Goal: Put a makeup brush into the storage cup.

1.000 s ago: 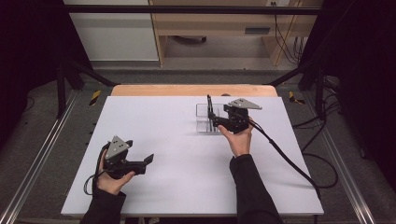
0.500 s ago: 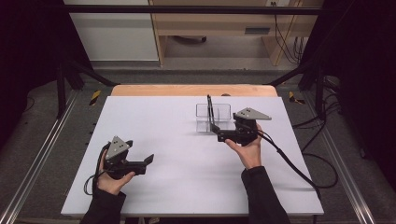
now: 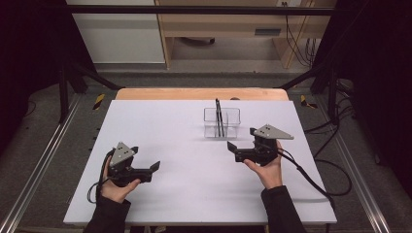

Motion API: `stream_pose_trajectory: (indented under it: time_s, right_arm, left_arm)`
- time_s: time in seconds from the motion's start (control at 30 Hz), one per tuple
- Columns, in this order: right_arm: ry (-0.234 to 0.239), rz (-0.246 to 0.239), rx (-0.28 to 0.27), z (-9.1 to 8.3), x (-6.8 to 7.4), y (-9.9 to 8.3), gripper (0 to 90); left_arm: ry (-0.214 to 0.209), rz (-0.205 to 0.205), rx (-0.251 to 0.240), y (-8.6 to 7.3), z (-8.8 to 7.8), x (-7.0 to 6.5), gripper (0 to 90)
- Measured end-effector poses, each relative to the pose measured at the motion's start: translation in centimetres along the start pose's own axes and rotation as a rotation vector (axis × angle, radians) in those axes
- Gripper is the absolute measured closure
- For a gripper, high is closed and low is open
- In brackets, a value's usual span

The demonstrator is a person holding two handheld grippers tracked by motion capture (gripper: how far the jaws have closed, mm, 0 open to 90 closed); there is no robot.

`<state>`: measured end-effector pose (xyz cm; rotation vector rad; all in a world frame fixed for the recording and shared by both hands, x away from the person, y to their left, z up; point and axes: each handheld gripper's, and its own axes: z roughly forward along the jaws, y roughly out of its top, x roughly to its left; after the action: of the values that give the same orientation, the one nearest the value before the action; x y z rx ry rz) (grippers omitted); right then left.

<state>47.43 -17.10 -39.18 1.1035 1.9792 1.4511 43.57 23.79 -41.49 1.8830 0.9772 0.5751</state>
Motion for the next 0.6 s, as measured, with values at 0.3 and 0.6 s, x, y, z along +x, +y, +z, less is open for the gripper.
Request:
stream_pose_trajectory:
  time_s: [0.3, 0.6]
  right_arm:
    - [-0.004, 0.008, -0.006, -1.7, -0.3, -1.3, 1.7]
    - [-0.011, 0.020, -0.009, -3.2, -0.7, -2.4, 1.6]
  left_arm:
    - [0.000, 0.001, 0.003, -0.2, 0.1, 0.0, 4.1]
    - [0.000, -0.004, 0.003, -0.3, 0.1, 0.0, 4.1]
